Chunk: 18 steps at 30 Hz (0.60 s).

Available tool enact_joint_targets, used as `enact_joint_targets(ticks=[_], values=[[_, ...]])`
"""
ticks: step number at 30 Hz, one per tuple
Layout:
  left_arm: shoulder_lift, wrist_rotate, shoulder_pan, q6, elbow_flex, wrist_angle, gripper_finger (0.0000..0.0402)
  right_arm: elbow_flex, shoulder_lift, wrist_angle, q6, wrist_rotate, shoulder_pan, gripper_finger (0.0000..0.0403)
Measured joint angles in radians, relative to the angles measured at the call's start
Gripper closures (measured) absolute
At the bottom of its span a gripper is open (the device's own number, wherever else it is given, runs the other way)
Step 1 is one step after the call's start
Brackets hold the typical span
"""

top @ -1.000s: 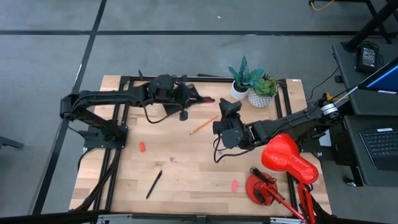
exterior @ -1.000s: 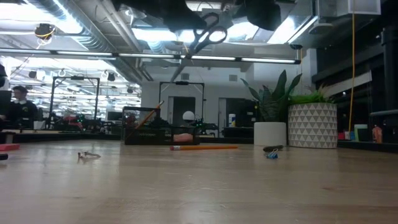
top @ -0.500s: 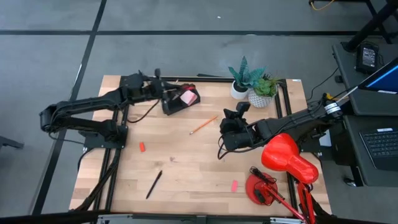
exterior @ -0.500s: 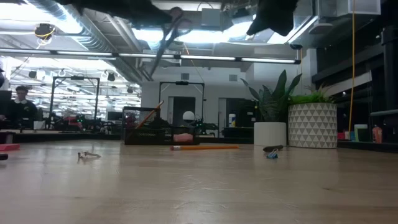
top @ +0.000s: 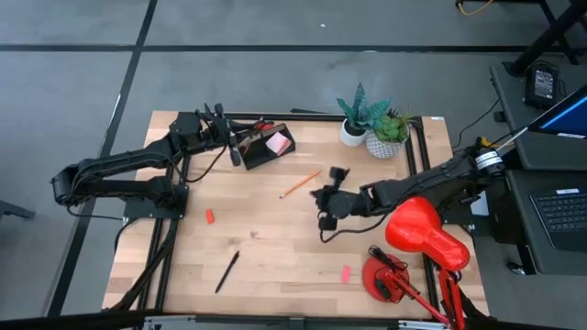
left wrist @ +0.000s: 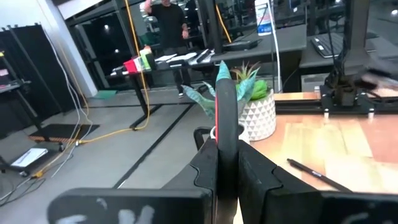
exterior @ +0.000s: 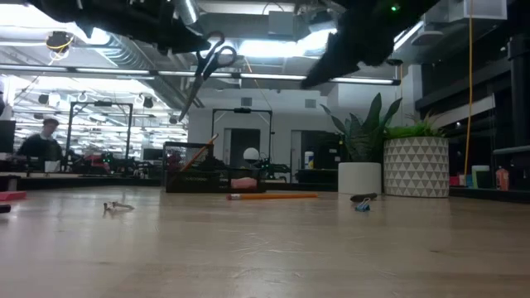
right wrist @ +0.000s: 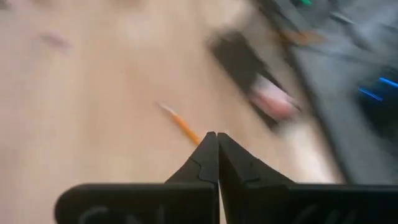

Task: Pick and place office supplies into organizer
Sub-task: Put the scissors into the desk organizer

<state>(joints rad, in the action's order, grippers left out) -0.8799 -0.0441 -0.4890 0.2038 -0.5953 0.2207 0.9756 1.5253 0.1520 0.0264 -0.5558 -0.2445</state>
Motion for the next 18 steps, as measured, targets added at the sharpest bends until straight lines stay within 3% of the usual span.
enact_joint_targets(ticks=[4,18], values=[[0.0,-0.001,-0.012,0.0,0.0,0.001,0.0376,-0.073,-0.013,-0.223,0.072,0.198,0.06,0.0402],[-0.02,-0.048,-0.104,0.016,0.0,0.0,0.0376,-0.302,-0.071,-0.62,0.092,0.381,0.168,0.0403]])
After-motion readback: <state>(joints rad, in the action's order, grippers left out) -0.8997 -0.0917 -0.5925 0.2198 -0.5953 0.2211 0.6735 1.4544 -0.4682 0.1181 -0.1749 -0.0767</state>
